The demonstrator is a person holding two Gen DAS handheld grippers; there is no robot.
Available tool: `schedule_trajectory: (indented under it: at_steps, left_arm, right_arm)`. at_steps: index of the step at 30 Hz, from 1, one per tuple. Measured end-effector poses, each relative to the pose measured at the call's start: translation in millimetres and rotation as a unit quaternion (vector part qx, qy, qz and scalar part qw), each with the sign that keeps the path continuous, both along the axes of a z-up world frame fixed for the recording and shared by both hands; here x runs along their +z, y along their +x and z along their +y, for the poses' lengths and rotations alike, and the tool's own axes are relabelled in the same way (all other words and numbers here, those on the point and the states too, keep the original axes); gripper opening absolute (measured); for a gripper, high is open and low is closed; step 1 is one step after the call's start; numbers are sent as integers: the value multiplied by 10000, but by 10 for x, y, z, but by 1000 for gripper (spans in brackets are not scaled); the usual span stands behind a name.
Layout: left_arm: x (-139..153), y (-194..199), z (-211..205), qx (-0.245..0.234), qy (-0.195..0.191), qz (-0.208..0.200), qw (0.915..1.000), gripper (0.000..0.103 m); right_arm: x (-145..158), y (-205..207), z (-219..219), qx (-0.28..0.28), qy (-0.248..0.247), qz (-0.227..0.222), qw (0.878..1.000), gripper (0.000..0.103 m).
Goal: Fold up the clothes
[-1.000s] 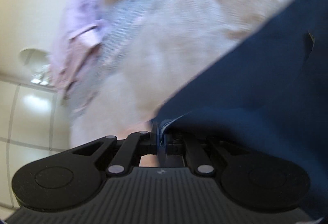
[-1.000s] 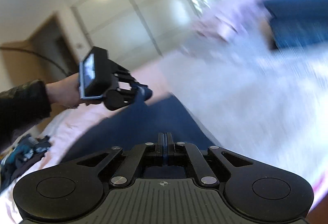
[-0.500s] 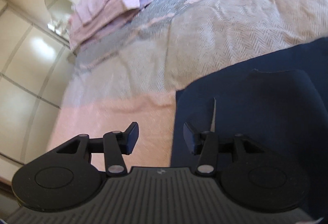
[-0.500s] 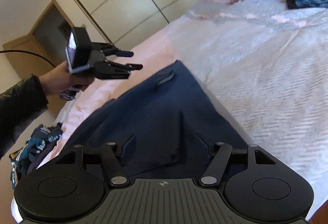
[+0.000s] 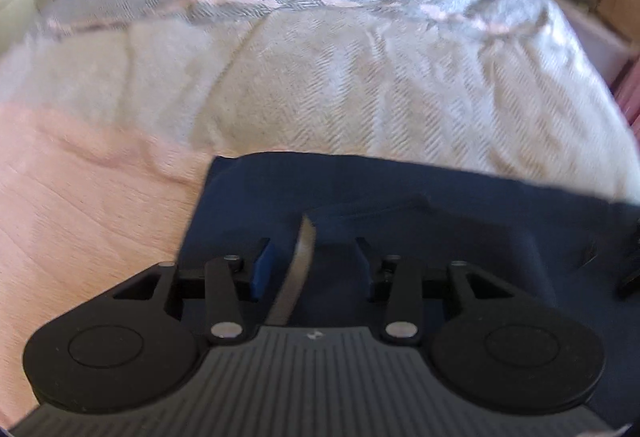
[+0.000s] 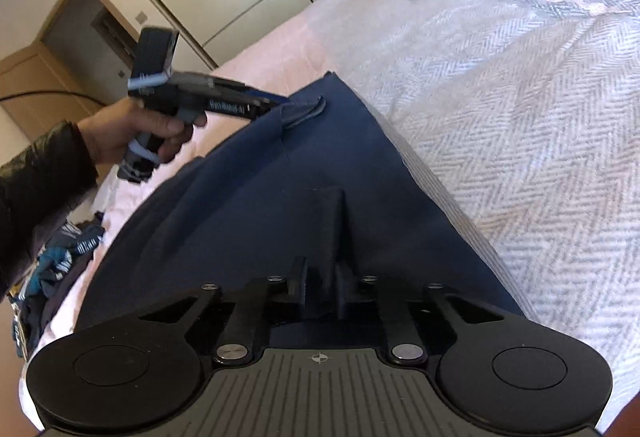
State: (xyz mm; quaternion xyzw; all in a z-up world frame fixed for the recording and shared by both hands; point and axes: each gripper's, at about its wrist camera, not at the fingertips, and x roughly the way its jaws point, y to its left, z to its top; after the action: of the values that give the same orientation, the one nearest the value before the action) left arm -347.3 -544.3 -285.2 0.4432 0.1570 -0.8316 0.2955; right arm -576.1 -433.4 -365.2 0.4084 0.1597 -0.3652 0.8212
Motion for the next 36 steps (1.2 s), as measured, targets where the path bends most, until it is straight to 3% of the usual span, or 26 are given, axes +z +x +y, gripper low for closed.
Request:
schedule_trajectory:
  at_steps: [3, 8, 11, 12, 16, 19, 21, 24, 25, 27, 31, 34, 35, 36]
  left_arm:
    - [7, 30, -55, 34, 444, 178, 9988, 40]
    - [-76, -48, -82, 28, 572, -10, 9984, 43]
    - [-71, -122, -16, -123, 466, -79, 9988, 16]
    - [-56, -147, 18, -159, 332, -157, 9992, 0]
    - [73, -165, 104, -214, 39, -5, 9998, 0]
    - [191, -193, 95, -241, -115, 140, 9995, 0]
    - [226, -222, 72, -248, -247, 50, 9994, 0]
    - [191, -254, 15, -325, -287, -145, 9990, 2]
    - [160, -266, -10, -370, -249, -238, 9987, 7]
    - [93, -286, -53, -450, -251, -437, 9977, 40]
    - [-31, -276, -147, -602, -87, -516, 9968, 49]
    - [-114, -266, -231, -654, 190, -387, 9969, 46]
    - [-127, -272, -239, -680, 263, -345, 9967, 39]
    - [-139, -279, -244, -709, 333, -303, 9965, 25]
  right_arm:
    - [56, 22, 21, 23, -29, 114, 9999, 13]
    - [61, 122, 75, 15, -187, 392, 9991, 13]
    - [16, 139, 60, -67, -120, 348, 9993, 12]
    - [7, 137, 54, -98, -95, 329, 9994, 3]
    - [119, 71, 70, -106, -222, 272, 9993, 0]
    - [321, 10, 156, -117, -621, 412, 9971, 0]
    - [396, -26, 214, -176, -827, 570, 9948, 0]
    - [373, -114, 213, -241, -694, 526, 9959, 0]
    - [360, -145, 208, -260, -631, 497, 9964, 0]
    - [334, -173, 242, -215, -570, 547, 9966, 0]
    - [231, -251, 349, -243, -293, 539, 9978, 0]
    - [152, -266, 388, -273, -129, 458, 9985, 0]
    - [144, -272, 387, -273, -121, 446, 9986, 0]
    - [142, -282, 382, -266, -126, 442, 9986, 0]
